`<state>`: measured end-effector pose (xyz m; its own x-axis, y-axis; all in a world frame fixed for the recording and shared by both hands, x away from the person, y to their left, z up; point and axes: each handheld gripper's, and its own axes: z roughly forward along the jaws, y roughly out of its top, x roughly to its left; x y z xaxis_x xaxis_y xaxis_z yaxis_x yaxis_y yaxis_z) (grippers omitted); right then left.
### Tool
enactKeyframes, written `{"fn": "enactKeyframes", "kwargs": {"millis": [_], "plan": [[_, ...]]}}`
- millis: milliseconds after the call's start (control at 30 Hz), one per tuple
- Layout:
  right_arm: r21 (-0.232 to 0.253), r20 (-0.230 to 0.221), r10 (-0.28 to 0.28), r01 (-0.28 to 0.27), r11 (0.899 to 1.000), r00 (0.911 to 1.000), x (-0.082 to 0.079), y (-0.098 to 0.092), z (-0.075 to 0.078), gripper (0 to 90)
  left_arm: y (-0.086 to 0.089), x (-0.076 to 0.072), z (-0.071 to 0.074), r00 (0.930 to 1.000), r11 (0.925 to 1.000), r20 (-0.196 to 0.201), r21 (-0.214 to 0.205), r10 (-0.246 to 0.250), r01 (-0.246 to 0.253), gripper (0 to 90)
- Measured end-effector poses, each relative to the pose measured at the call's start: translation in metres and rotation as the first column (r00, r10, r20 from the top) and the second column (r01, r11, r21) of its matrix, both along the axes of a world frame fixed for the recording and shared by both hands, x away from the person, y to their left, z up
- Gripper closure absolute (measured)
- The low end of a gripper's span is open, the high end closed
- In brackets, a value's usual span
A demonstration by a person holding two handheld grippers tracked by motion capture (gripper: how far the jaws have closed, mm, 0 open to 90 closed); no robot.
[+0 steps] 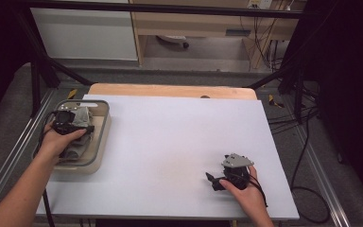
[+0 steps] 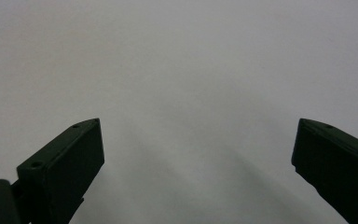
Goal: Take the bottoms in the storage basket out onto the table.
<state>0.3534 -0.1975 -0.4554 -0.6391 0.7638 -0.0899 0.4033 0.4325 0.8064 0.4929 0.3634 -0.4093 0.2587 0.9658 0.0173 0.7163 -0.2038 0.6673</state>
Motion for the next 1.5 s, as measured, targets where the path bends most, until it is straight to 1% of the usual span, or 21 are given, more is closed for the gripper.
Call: {"fn": "enactKeyframes", "kwargs": {"millis": [167, 267, 367, 400, 567, 633, 767, 867, 933, 967, 1000, 1033, 1067, 1100, 1167, 1200, 1233, 1267, 1300, 1400, 1500], "plan": [[-0.004, -0.001, 0.005, -0.005, 1.0, 1.0, 0.0, 0.0, 0.0, 3.0, 0.0, 0.0, -0.002, 0.9997, 0.9986, 0.013, 0.048, 0.023, -0.023, 16.2], [-0.004, -0.002, 0.007, -0.007, 1.0, 1.0, 0.0, 0.0, 0.0, 3.0, 0.002, -0.001, -0.002, 0.9997, 0.9969, 0.021, 0.076, 0.015, -0.017, 25.3], [-0.005, -0.003, 0.007, -0.007, 1.0, 1.0, 0.0, 0.0, 0.0, 3.0, 0.006, -0.002, -0.001, 0.9993, 0.9967, 0.028, 0.077, 0.024, -0.026, 37.2], [-0.006, -0.003, 0.007, -0.007, 1.0, 1.0, 0.0, 0.0, 0.0, 3.0, 0.008, -0.003, 0.0, 0.9991, 0.9972, 0.03, 0.069, 0.028, -0.03, 37.2], [-0.007, -0.003, 0.007, -0.007, 1.0, 1.0, 0.0, 0.0, 0.0, 3.1, 0.016, -0.005, 0.002, 0.9974, 0.9974, 0.035, 0.031, 0.063, -0.064, 56.0], [-0.008, -0.006, 0.006, -0.006, 1.0, 1.0, 0.0, 0.001, -0.001, 3.2, 0.018, -0.006, 0.003, 0.9943, 0.9947, 0.031, 0.002, 0.102, -0.102, 59.0], [-0.009, -0.002, 0.009, -0.009, 1.0, 1.0, 0.0, 0.001, 0.0, 3.2, 0.018, -0.007, 0.005, 0.9922, 0.9931, 0.045, -0.013, 0.117, -0.116, 63.3], [-0.007, 0.002, 0.011, -0.011, 1.0, 0.9999, 0.0, 0.0, 0.0, 3.3, 0.023, -0.01, 0.007, 0.9894, 0.9901, 0.076, -0.076, 0.124, -0.118, 67.0], [-0.008, 0.003, 0.012, -0.011, 1.0, 0.9999, 0.0, 0.0, 0.0, 3.3, 0.027, -0.013, 0.009, 0.9864, 0.983, 0.093, -0.137, 0.135, -0.122, 68.3], [-0.009, 0.003, 0.012, -0.012, 1.0, 0.9999, 0.0, 0.0, 0.0, 3.3, 0.027, -0.013, 0.009, 0.9864, 0.983, 0.093, -0.137, 0.135, -0.122, 68.8], [-0.009, 0.001, 0.011, -0.011, 1.0, 0.9999, 0.0, 0.001, 0.0, 3.3, 0.032, -0.016, 0.012, 0.9829, 0.9687, 0.099, -0.21, 0.155, -0.131, 69.2], [-0.01, -0.003, 0.009, -0.009, 1.0, 1.0, 0.0, 0.001, 0.0, 3.3, 0.032, -0.016, 0.012, 0.9829, 0.9687, 0.099, -0.21, 0.155, -0.131, 69.5], [-0.01, -0.003, 0.009, -0.009, 1.0, 1.0, 0.0, 0.001, 0.0, 3.3, 0.035, -0.017, 0.014, 0.9818, 0.9598, 0.102, -0.248, 0.16, -0.131, 69.8], [-0.013, -0.002, 0.01, -0.01, 1.0, 0.9999, 0.0, 0.001, 0.0, 3.3, 0.039, -0.019, 0.019, 0.9784, 0.9361, 0.109, -0.326, 0.176, -0.132, 70.2], [-0.015, -0.001, 0.011, -0.011, 1.0, 0.9999, 0.0, 0.001, 0.0, 3.3, 0.043, -0.021, 0.023, 0.9764, 0.9114, 0.11, -0.39, 0.186, -0.13, 70.7], [-0.014, 0.001, 0.01, -0.01, 1.0, 1.0, 0.0, 0.001, 0.0, 3.3, 0.044, -0.022, 0.025, 0.9755, 0.9032, 0.112, -0.409, 0.189, -0.129, 70.9], [-0.014, 0.004, 0.01, -0.01, 1.0, 0.9999, 0.0, 0.001, 0.001, 3.3, 0.045, -0.023, 0.027, 0.9752, 0.8967, 0.114, -0.425, 0.19, -0.125, 71.0], [-0.013, 0.005, 0.009, -0.009, 1.0, 0.9999, -0.001, 0.001, 0.001, 3.3, 0.045, -0.023, 0.027, 0.9752, 0.8967, 0.114, -0.425, 0.19, -0.125, 71.1], [-0.013, 0.007, 0.009, -0.009, 1.0, 0.9999, -0.001, 0.001, 0.001, 3.3, 0.047, -0.025, 0.031, 0.9741, 0.8877, 0.123, -0.445, 0.19, -0.116, 71.2], [-0.013, 0.009, 0.007, -0.007, 1.0, 0.9999, -0.001, 0.0, 0.001, 3.3, 0.049, -0.027, 0.038, 0.9715, 0.8736, 0.144, -0.477, 0.188, -0.099, 71.5], [-0.015, 0.011, 0.011, -0.01, 1.0, 0.9999, -0.001, 0.001, 0.001, 3.3, 0.051, -0.028, 0.048, 0.9689, 0.8691, 0.168, -0.488, 0.182, -0.079, 71.7]]}}
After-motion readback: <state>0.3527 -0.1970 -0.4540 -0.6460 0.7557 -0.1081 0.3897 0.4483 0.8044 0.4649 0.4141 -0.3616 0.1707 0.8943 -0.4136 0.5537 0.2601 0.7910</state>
